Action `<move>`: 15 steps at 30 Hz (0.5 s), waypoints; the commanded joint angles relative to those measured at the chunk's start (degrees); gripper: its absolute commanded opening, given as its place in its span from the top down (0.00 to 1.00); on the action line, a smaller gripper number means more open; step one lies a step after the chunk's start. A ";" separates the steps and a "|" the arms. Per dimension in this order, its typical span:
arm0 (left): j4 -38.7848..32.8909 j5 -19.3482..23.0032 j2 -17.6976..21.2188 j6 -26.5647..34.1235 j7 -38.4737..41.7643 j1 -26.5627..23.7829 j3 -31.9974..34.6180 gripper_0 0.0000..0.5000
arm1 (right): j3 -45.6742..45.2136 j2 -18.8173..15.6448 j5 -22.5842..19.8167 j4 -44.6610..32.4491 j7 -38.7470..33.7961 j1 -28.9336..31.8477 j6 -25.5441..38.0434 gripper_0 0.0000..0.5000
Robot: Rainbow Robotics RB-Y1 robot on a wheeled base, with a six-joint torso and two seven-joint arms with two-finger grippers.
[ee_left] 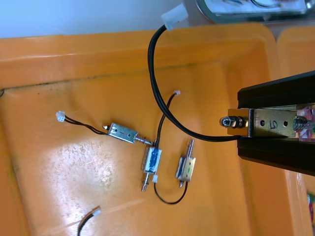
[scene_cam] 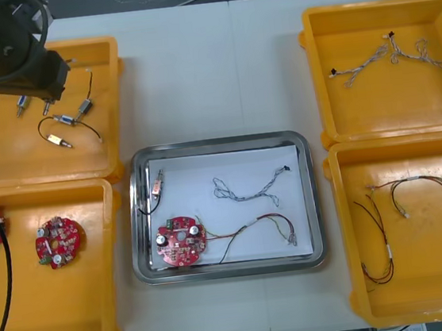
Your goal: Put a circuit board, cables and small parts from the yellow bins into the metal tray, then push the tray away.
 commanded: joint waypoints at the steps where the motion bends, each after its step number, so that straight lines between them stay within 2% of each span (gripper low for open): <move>1: -4.49 0.34 -2.47 0.47 7.87 -2.89 -2.55 1.00 | -1.87 -2.36 0.36 -0.15 2.24 0.65 0.18 0.00; 15: -11.35 1.74 -6.69 0.47 24.39 -1.66 -10.02 1.00 | -1.87 -2.36 0.36 -0.15 2.24 0.65 0.18 0.00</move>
